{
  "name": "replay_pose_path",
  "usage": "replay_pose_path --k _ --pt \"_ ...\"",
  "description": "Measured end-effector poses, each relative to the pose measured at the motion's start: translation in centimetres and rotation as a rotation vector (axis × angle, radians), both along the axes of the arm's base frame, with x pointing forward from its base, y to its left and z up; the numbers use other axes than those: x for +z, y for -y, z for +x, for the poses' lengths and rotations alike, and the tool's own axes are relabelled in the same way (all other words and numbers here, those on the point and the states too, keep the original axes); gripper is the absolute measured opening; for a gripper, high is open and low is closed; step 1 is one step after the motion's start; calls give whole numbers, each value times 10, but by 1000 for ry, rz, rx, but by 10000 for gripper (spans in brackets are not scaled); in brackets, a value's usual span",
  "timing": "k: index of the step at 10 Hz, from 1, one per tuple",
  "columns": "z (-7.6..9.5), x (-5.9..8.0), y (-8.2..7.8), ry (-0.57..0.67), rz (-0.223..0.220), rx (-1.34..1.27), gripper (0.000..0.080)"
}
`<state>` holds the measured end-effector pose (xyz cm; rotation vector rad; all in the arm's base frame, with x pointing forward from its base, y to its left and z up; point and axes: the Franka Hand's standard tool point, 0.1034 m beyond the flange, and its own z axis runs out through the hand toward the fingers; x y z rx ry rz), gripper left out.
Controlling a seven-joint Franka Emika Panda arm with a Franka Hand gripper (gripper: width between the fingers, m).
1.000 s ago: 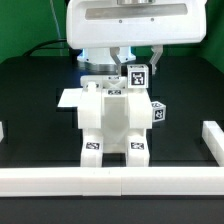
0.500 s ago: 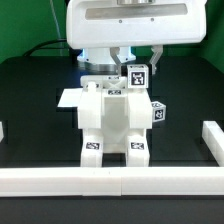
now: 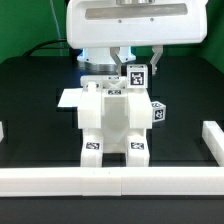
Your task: Assemble chair
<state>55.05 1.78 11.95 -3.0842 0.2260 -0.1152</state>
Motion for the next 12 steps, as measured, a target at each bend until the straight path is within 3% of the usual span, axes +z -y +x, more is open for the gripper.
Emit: replay_pose_path --k 7,12 --pt "0 0 -4 -15 39 -377 285" --pt "1 0 -7 -35 102 -717 285"
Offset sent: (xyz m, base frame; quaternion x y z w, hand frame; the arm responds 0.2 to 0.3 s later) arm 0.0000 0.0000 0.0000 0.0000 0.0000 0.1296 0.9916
